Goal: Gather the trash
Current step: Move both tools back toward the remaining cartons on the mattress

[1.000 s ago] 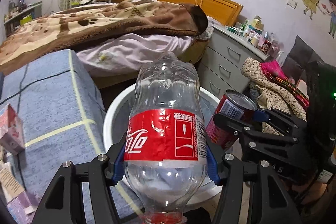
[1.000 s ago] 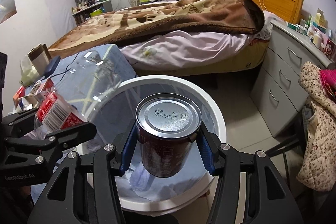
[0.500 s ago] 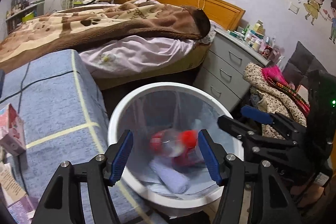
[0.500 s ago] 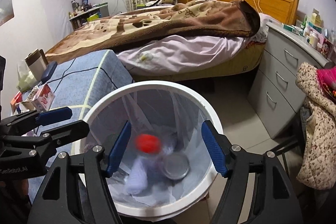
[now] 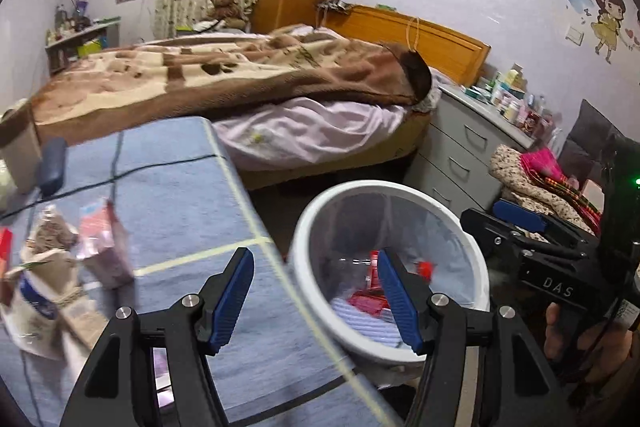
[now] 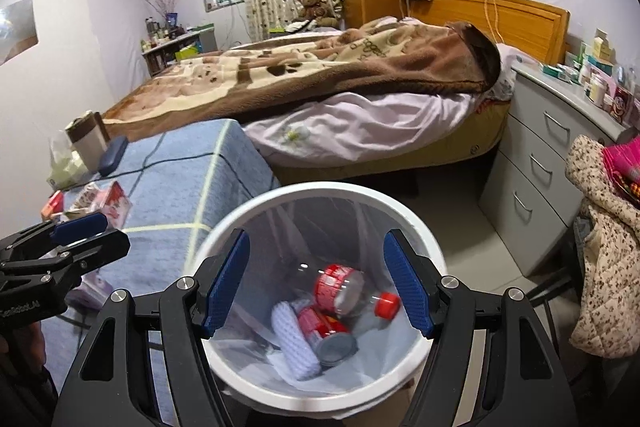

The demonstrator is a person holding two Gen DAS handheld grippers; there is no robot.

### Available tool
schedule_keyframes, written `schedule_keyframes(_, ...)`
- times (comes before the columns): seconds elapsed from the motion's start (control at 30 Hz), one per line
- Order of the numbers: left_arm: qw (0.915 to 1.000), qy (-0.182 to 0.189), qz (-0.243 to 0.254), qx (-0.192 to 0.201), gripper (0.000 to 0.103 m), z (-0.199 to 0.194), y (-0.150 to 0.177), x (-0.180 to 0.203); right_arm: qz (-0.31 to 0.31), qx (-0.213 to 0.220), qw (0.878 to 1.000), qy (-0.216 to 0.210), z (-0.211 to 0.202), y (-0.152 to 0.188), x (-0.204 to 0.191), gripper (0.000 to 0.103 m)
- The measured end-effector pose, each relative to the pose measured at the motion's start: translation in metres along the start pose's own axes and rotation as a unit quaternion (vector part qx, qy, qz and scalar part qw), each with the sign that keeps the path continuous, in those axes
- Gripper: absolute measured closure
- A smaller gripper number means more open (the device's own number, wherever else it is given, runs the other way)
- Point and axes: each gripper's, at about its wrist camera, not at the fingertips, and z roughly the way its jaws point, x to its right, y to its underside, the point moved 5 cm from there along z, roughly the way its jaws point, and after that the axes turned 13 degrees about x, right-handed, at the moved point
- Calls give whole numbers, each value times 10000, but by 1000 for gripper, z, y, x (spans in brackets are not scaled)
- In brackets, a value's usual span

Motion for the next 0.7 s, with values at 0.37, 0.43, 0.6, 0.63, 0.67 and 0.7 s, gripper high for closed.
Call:
schedule_keyframes(0.37, 9984, -464, -77, 326, 39, -49, -11, -48, -131, 178, 9988, -443, -2, -5, -47, 32)
schedule_keyframes(0.43, 9980, -514, -99, 367, 39, -57, -10, -59, -146, 182, 9981, -563, -1, -4, -58, 32)
schedule_keyframes(0.6, 9957, -807, -161, 436, 39, -76, -8, -92, -224, 168, 9961, -832, 1, -1, -85, 32)
schedule_keyframes(0.63, 9949, -887, -200, 447, 39, -80, -8, -102, -265, 133, 9956, -894, 3, 0, -92, 32)
schedule_keyframes(0.67, 9942, -947, -241, 459, 39, -84, -7, -111, -287, 120, 9952, -927, 3, 1, -96, 32)
schedule_keyframes(0.7, 9932, -1013, -303, 478, 39, -88, -6, -121, -323, 84, 9945, -995, 6, 3, -104, 32)
